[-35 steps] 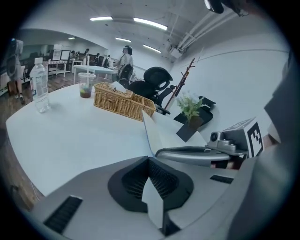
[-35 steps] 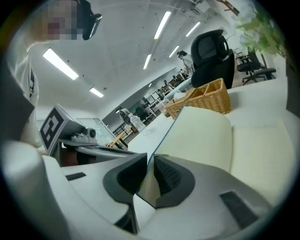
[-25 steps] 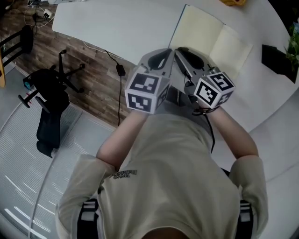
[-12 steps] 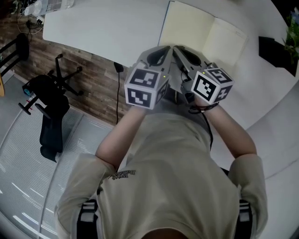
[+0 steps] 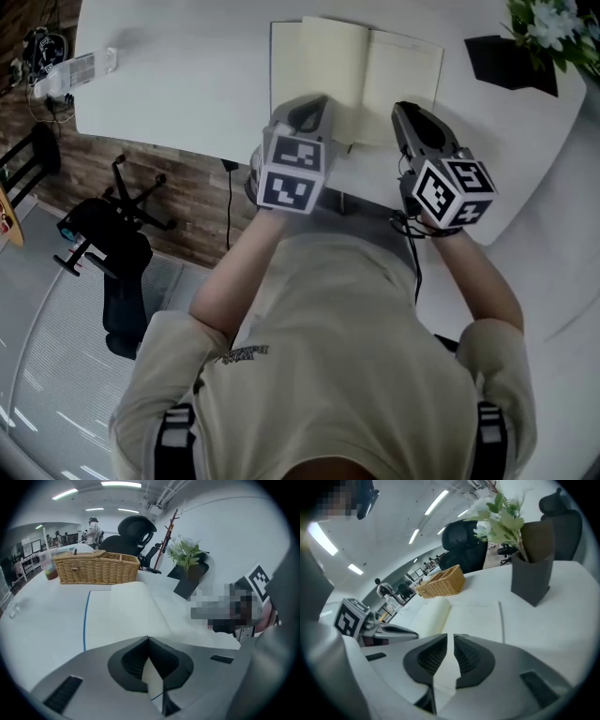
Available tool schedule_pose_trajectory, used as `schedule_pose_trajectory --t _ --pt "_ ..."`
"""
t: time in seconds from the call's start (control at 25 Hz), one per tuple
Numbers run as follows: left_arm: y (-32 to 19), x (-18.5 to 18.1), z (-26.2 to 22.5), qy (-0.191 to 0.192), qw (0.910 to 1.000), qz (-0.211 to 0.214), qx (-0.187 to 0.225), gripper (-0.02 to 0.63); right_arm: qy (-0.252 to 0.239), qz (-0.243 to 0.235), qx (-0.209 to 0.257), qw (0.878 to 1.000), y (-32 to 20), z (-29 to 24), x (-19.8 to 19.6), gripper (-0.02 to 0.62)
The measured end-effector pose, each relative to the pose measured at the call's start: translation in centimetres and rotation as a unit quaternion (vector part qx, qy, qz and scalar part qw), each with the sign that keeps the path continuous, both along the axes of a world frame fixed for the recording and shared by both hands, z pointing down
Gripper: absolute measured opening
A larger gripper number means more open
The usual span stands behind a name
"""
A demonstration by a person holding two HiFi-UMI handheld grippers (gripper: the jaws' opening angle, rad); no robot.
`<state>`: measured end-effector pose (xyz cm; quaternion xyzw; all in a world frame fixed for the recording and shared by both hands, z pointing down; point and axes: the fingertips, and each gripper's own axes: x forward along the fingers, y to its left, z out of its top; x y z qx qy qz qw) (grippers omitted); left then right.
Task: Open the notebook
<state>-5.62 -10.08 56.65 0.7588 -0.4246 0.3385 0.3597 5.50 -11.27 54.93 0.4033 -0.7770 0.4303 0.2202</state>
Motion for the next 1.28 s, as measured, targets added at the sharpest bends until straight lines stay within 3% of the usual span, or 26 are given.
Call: schedule_pose_trajectory --t 0.12,0.2,0.32,0.36,0.56,0.76,0.96,1.28 --pt "-0.1 0.9 0.1 -0.005 0.9999 0.015 -0.001 0.002 0.054 0.014 -0.022 0.998 1.2 1.9 4.3 0.08" --pt "-0.1 1.2 0.3 -0.008 0.9998 0.017 -0.001 0.002 0.067 0.02 -0.045 0.997 2.2 3.2 5.9 0.126" --pt "0.0 1.3 0.8 -0.01 0.9998 0.018 -0.003 0.0 0.075 0.029 -0.062 0.995 3.1 4.4 6.8 0.134" --pt "0.1 1.3 0.9 -0.011 0.9998 0.019 -0.003 0.002 0.077 0.03 -0.062 0.995 3.2 4.6 6.7 0.179" --pt "0.2 0.9 1.4 -0.012 0.9997 0.018 -0.006 0.0 0.08 0.037 -0.067 0.994 3.2 4.4 6.4 0.178" --pt "0.3 0.8 1.7 -0.007 0.9999 0.014 -0.006 0.0 0.069 0.059 -0.077 0.993 2.9 3.5 7.3 0.064" --pt "0.2 0.4 1.6 -0.005 0.9999 0.01 -0.004 0.0 0.024 0.048 -0.06 0.997 2.3 1.2 5.7 0.061" --pt "0.4 -0.8 1.1 0.003 1.0 -0.005 -0.001 0.002 -0.032 -0.015 -0.001 0.999 1.2 -2.6 0.7 0.091"
